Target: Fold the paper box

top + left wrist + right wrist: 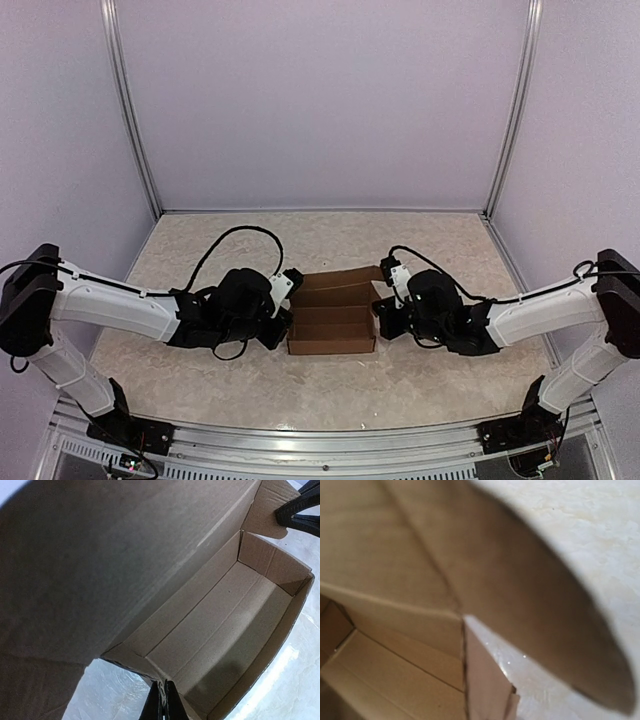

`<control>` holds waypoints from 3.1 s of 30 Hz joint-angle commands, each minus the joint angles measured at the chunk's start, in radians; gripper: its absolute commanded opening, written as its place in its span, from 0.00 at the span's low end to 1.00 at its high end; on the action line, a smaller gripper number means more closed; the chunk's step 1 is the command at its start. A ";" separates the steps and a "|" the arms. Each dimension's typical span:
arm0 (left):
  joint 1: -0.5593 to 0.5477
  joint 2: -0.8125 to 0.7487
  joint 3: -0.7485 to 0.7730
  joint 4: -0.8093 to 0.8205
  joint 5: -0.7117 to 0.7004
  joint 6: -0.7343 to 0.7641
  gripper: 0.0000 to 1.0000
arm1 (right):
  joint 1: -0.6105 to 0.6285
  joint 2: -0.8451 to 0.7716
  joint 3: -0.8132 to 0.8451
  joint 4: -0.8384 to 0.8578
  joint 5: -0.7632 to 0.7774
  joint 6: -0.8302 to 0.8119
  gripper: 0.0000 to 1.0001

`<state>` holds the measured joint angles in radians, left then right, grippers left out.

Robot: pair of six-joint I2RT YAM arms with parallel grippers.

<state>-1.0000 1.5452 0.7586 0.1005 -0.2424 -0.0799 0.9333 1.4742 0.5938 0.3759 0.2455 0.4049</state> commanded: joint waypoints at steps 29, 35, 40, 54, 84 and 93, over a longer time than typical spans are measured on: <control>-0.039 0.034 0.016 -0.012 0.031 -0.002 0.00 | 0.107 -0.005 0.081 0.057 0.024 0.101 0.00; -0.053 0.040 0.028 -0.031 -0.006 0.008 0.00 | 0.110 -0.004 0.080 0.063 0.025 0.136 0.00; -0.068 0.054 0.042 -0.047 -0.029 0.016 0.00 | 0.113 0.002 0.085 0.070 0.025 0.154 0.00; -0.070 0.044 0.037 -0.052 -0.058 0.019 0.00 | 0.119 0.013 0.031 0.077 0.049 0.136 0.00; -0.144 0.130 0.065 -0.034 -0.295 -0.087 0.00 | 0.142 -0.201 -0.159 -0.019 0.157 0.246 0.29; -0.148 0.150 0.069 -0.002 -0.346 -0.106 0.00 | 0.142 -0.441 -0.190 -0.217 0.141 0.171 0.32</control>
<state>-1.1412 1.6680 0.8257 0.0975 -0.5552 -0.1654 1.0649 1.1049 0.4076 0.3035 0.3843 0.6285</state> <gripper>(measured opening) 0.007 0.322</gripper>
